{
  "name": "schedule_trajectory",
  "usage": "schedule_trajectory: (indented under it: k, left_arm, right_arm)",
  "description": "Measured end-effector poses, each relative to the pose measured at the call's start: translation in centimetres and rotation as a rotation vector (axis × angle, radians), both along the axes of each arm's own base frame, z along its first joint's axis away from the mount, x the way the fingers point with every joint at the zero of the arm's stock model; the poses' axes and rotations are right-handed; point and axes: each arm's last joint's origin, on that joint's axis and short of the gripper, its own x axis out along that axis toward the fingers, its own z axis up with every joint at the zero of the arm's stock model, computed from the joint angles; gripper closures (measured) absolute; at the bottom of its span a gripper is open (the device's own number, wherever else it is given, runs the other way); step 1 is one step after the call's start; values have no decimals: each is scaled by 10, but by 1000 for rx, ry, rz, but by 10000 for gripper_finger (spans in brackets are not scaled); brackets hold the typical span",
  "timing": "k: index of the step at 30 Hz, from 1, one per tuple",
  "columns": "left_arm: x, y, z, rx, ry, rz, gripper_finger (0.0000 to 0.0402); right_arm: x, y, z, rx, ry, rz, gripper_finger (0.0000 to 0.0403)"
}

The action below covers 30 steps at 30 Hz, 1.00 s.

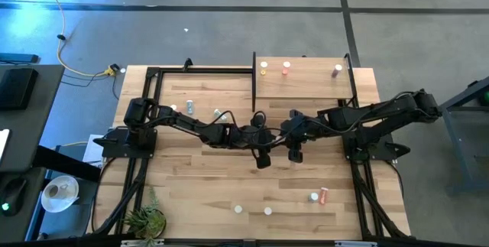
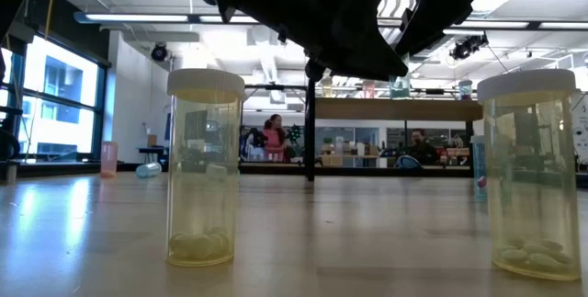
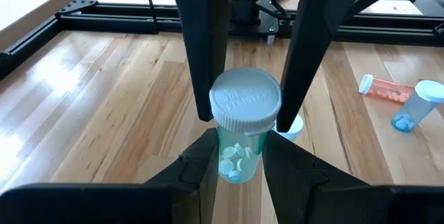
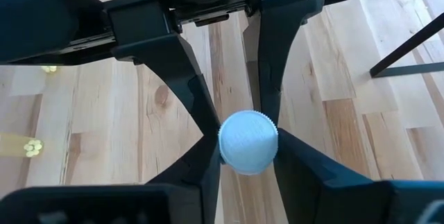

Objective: Pick and place medicine bottles onto shelf by color
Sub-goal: Put the center green pill bottle on the shelf

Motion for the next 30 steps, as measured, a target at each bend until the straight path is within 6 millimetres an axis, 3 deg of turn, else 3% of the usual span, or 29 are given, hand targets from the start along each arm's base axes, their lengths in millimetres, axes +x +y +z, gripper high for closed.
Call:
schedule_trajectory:
  k: [5,18,26,30]
  left_arm:
    - [0,0,0,32,10,-16,294]
    - [-1,0,-3,37,44,-20,202]
    - [-3,1,-5,66,80,-33,197]
    - [-7,5,4,68,85,-25,196]
  right_arm:
    - [0,0,0,0,0,0,301]
    - [-1,0,4,3,-25,-1,301]
    - [-11,-2,19,33,-92,-25,301]
    - [-19,-4,25,18,-114,-74,301]
